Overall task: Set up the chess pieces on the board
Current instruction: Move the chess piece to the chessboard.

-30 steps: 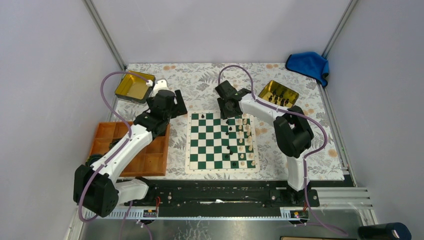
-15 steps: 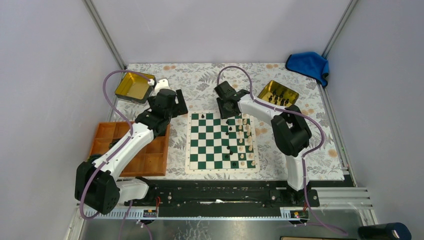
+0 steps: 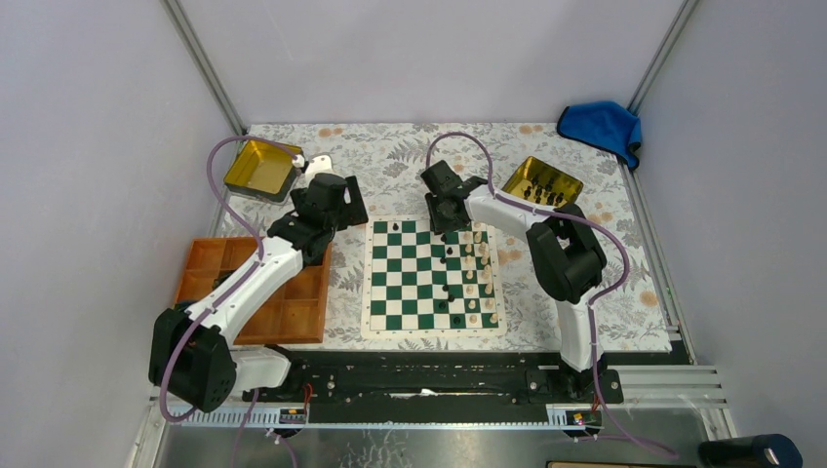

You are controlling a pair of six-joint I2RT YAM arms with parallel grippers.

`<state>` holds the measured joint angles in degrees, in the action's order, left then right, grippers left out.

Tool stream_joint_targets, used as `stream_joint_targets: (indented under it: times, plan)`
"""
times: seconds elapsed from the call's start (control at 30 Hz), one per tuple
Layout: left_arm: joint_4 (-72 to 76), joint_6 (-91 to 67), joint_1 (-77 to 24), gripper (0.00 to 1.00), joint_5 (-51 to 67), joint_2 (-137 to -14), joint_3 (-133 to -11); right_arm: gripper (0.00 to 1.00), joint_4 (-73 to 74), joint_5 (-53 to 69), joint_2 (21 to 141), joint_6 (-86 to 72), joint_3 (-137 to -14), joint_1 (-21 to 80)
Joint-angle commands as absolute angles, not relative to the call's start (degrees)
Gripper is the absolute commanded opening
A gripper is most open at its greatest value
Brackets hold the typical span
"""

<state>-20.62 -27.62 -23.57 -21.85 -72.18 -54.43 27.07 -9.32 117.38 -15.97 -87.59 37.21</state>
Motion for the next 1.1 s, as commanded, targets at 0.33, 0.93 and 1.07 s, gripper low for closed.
stream_joint_targets:
  times: [0.33, 0.93, 1.07]
  plan:
    - [-18.6, -27.1, -23.3, 0.99, -21.7, -73.1, -56.4, 0.34, 24.9, -7.4, 118.7, -16.8, -86.5, 36.3]
    - [-18.5, -26.4, -23.2, 0.99, -22.3, -73.1, -57.6, 0.09, 26.9, -7.5, 118.7, -15.9, -89.4, 36.1]
    - [-18.5, -25.8, -23.2, 0.99, -23.1, -72.2, -57.6, 0.06, 28.2, -7.5, 118.9, -15.5, -91.3, 36.1]
